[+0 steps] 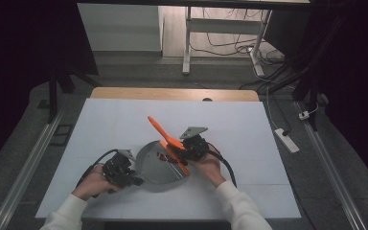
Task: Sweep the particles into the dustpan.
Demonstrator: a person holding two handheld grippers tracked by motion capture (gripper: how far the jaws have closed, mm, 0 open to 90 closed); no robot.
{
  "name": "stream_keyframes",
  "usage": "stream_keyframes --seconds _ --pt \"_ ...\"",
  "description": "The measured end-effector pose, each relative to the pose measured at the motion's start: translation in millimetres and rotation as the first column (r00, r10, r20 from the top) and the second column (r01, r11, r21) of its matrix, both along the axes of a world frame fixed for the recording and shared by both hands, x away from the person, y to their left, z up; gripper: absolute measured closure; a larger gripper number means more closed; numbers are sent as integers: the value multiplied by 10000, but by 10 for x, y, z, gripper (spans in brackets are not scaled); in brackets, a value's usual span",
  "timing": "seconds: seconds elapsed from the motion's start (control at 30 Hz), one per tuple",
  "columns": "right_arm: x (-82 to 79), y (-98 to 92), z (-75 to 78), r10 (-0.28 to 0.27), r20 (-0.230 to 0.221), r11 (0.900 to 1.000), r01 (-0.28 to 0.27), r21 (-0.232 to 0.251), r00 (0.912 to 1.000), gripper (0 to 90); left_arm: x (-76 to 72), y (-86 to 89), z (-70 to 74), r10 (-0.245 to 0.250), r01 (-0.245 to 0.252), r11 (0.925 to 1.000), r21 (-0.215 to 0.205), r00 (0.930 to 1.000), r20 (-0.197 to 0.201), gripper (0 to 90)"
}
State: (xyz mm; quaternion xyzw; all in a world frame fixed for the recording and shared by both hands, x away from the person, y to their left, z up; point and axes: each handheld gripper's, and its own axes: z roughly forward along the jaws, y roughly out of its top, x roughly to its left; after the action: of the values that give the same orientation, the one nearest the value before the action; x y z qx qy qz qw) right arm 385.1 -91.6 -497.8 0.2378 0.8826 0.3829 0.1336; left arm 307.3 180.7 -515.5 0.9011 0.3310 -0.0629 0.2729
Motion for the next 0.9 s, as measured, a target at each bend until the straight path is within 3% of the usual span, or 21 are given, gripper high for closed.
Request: stream_keyframes --seconds 0.13,0.2,0.27,0.47,0.7,0.9 --pt "-32 29 40 338 -420 9975 -311 634 9985 700 5 1 -7 13 -13 10000 13 10000 -26 616" --pt "-64 65 61 591 -394 9965 -566 620 9975 700 5 1 -10 15 -15 10000 10 10000 -29 616" --pt "-81 68 105 750 -390 9934 -713 897 9964 700 2 2 -10 23 -23 10000 9 10000 -18 616" --pt "-30 -147 257 -118 3 9904 116 1378 9999 699 1 4 -13 9 -8 10000 9 10000 -15 616" --pt "60 -361 148 -1241 3 9891 1237 805 9923 699 -4 1 -16 22 -22 10000 30 10000 0 616" --pt "59 -322 -11 -1344 -162 9898 1350 462 9908 699 -11 7 -9 29 -29 10000 9 10000 4 616"
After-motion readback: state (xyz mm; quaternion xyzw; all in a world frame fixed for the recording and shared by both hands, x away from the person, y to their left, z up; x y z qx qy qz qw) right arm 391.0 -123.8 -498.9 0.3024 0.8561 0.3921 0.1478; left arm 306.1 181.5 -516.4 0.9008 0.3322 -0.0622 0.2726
